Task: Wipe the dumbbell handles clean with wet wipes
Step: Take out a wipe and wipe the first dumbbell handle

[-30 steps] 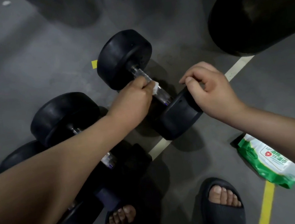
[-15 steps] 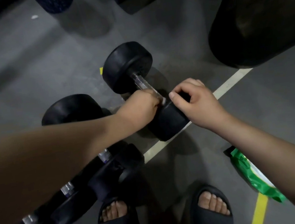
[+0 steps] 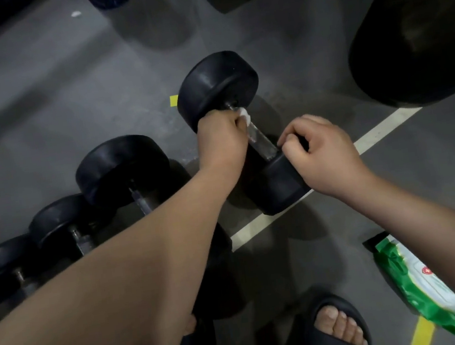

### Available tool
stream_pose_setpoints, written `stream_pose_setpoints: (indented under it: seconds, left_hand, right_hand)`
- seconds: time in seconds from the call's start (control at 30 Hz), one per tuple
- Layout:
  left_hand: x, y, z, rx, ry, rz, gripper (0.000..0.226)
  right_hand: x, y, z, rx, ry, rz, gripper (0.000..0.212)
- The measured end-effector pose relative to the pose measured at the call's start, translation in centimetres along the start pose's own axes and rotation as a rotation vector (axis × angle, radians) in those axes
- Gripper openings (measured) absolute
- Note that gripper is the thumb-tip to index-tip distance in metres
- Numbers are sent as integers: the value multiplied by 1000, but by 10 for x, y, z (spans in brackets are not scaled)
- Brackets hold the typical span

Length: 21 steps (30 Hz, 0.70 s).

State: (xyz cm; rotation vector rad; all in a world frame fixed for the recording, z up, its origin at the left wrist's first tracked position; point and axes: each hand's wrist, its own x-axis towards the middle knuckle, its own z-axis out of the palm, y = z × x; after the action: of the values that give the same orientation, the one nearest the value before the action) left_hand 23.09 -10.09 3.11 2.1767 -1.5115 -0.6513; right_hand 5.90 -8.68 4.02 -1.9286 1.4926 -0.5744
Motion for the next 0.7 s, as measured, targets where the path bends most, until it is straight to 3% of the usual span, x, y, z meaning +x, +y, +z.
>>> stream_pose_setpoints:
  seconds: [0.17,0.33,0.43,0.57,0.7]
  left_hand:
    - [-28,2,9,-95,-43,84,27]
    - [-1,8,16,-211,80,-45,25]
    - [2,10,23,-159,114,-81,29]
    - [1,6,26,-120,69,9,29]
    - [17,4,31,-137,129,-102,34]
  right_hand:
    - [1,7,-2,95,41,11,17]
    - [7,16,-7,158,49,87,18]
    - [9,20,-11,177,33,137,18]
    - [10,21,-13,193,38,161,18]
    - [8,19,-14,209,30,154,18]
